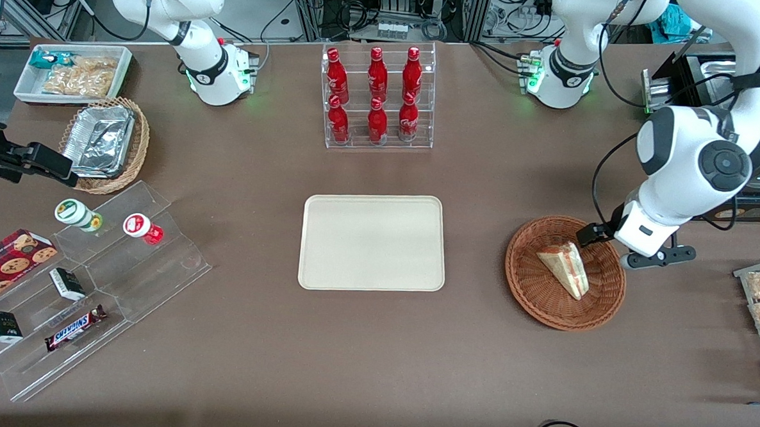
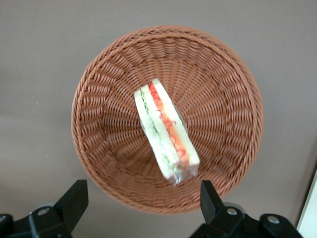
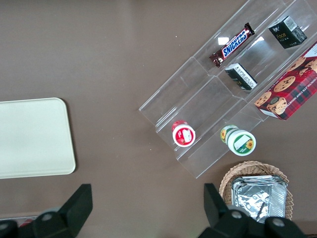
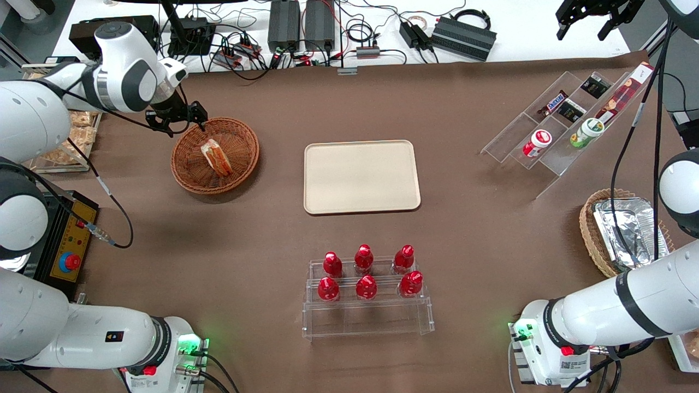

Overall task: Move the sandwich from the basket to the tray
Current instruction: 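Move the left gripper down over the wrapped sandwich in the wicker basket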

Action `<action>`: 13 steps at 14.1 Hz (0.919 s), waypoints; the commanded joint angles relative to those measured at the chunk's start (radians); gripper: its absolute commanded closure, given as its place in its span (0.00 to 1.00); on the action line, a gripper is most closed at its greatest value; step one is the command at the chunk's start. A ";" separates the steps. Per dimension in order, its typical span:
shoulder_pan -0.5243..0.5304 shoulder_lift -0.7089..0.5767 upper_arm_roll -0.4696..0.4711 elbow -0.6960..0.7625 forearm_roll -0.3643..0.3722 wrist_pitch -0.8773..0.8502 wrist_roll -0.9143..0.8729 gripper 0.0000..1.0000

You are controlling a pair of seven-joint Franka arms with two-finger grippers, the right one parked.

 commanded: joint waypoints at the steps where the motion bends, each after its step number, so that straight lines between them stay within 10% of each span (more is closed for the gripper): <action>1: -0.028 -0.023 0.007 -0.080 0.002 0.104 -0.195 0.00; 13: -0.059 0.173 0.009 -0.055 -0.015 0.232 -0.585 0.00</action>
